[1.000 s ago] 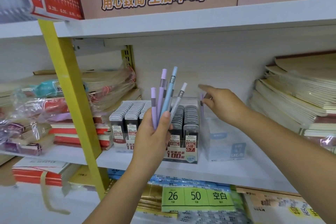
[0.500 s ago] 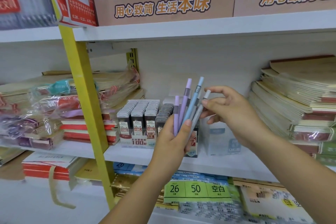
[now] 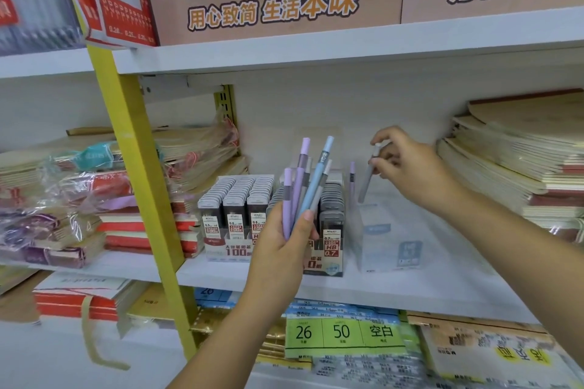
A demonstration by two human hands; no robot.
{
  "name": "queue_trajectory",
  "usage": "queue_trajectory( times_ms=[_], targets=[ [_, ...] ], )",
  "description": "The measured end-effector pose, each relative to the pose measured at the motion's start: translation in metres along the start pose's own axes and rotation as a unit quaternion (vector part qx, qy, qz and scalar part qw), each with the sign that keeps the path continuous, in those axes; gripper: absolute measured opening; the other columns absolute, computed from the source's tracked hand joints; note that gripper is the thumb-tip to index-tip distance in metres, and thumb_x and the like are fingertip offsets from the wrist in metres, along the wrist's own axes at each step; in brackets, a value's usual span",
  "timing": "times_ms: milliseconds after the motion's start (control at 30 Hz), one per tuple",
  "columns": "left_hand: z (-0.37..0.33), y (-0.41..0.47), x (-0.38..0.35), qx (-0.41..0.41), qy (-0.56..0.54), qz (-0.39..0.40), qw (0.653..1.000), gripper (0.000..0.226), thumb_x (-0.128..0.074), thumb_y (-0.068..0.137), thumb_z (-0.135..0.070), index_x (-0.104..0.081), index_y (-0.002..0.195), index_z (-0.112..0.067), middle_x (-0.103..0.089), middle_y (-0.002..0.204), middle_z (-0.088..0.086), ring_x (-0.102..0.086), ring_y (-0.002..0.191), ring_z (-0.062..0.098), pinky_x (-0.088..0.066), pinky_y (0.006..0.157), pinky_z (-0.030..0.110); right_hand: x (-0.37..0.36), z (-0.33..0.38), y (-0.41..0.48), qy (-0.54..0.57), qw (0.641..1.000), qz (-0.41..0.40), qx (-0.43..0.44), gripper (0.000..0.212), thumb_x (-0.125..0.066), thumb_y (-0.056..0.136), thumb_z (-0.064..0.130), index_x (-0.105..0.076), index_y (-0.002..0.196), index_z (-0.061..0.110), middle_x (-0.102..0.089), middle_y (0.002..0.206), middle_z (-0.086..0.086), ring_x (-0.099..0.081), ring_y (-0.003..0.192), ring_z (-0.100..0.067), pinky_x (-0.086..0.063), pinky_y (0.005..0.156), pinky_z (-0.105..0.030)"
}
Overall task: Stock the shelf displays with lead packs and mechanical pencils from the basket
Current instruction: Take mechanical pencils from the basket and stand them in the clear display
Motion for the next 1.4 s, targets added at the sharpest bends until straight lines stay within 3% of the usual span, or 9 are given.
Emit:
queue_trajectory(
  times_ms=[200, 300, 367, 467, 733, 867, 1233, 1400],
  targets=[
    [-0.002, 0.003, 0.001, -0.008, 0.001, 0.005, 1.000, 0.011, -0.053, 0.095, -0.039, -0.062, 0.090, -0.036, -0.059, 0.066, -0.010, -0.041, 0.047, 0.005, -0.036, 0.043, 0.016, -0.023, -0.009, 0.003, -0.046, 0.998, 0.045, 0.023, 0.027, -0.059, 0.093, 0.016, -0.042, 0.103, 0.034, -0.064, 0.080, 0.007, -0.067, 0.079, -0.017, -0.052, 0.070, -0.030],
    [-0.001, 0.003, 0.000, -0.010, -0.003, 0.008, 1.000, 0.013, -0.053, 0.088, -0.046, -0.062, 0.090, -0.036, -0.059, 0.067, -0.009, -0.041, 0.047, 0.005, -0.036, 0.044, 0.015, -0.026, -0.009, 0.005, -0.057, 0.997, 0.046, 0.027, 0.027, -0.059, 0.094, 0.016, -0.040, 0.106, 0.030, -0.063, 0.079, 0.007, -0.067, 0.077, -0.017, -0.054, 0.071, -0.037],
    [0.002, 0.004, 0.000, -0.009, -0.001, 0.004, 1.000, 0.010, -0.054, 0.094, -0.040, -0.062, 0.092, -0.035, -0.059, 0.067, -0.009, -0.041, 0.047, 0.006, -0.036, 0.044, 0.016, -0.027, -0.008, 0.007, -0.064, 0.997, 0.041, 0.029, 0.030, -0.059, 0.093, 0.015, -0.036, 0.107, 0.030, -0.063, 0.077, 0.006, -0.066, 0.074, -0.018, -0.054, 0.070, -0.039],
    [0.006, 0.003, 0.002, -0.006, 0.006, 0.000, 1.000, 0.012, -0.052, 0.100, -0.032, -0.062, 0.093, -0.033, -0.059, 0.068, -0.009, -0.041, 0.047, 0.006, -0.036, 0.043, 0.016, -0.028, -0.005, 0.010, -0.079, 0.996, 0.031, 0.041, 0.028, -0.058, 0.093, 0.013, -0.037, 0.109, 0.024, -0.063, 0.077, 0.001, -0.065, 0.074, -0.022, -0.052, 0.067, -0.038],
    [0.007, 0.002, 0.007, 0.001, -0.003, 0.003, 1.000, 0.016, -0.055, 0.088, -0.046, -0.063, 0.094, -0.033, -0.058, 0.068, -0.008, -0.042, 0.048, 0.005, -0.037, 0.043, 0.017, -0.032, -0.005, 0.013, -0.096, 0.994, 0.037, 0.042, 0.025, -0.057, 0.093, 0.014, -0.040, 0.110, 0.019, -0.064, 0.076, 0.000, -0.064, 0.074, -0.023, -0.050, 0.066, -0.035],
    [0.009, 0.002, 0.009, 0.002, 0.006, -0.004, 1.000, 0.009, -0.054, 0.098, -0.036, -0.062, 0.096, -0.032, -0.058, 0.068, -0.008, -0.043, 0.048, 0.005, -0.037, 0.043, 0.017, -0.031, -0.006, 0.014, -0.095, 0.994, 0.039, 0.038, 0.026, -0.058, 0.093, 0.012, -0.040, 0.111, 0.019, -0.062, 0.075, 0.003, -0.064, 0.075, -0.023, -0.050, 0.067, -0.033],
    [0.009, 0.001, 0.010, -0.002, 0.007, -0.005, 1.000, 0.012, -0.052, 0.100, -0.031, -0.060, 0.104, -0.023, -0.059, 0.069, -0.007, -0.042, 0.047, 0.005, -0.036, 0.043, 0.016, -0.035, -0.004, 0.014, -0.087, 0.995, 0.047, 0.025, 0.023, -0.054, 0.095, 0.010, -0.040, 0.112, 0.015, -0.061, 0.077, -0.001, -0.066, 0.076, -0.027, -0.054, 0.070, -0.043],
    [0.010, 0.001, 0.011, 0.000, 0.006, -0.008, 1.000, 0.015, -0.053, 0.098, -0.033, -0.060, 0.103, -0.021, -0.059, 0.069, -0.006, -0.043, 0.047, 0.005, -0.036, 0.043, 0.016, -0.041, -0.012, 0.012, -0.097, 0.992, 0.075, -0.003, 0.023, -0.055, 0.094, 0.009, -0.041, 0.110, 0.018, -0.063, 0.076, -0.003, -0.064, 0.074, -0.025, -0.053, 0.067, -0.036]
  ],
)
Point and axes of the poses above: each hand's wrist, its own y-axis towards the middle knuckle, its own x-axis out of the back of the hand, z = x × y, the point moved 8 cm from there along y, towards the middle knuckle
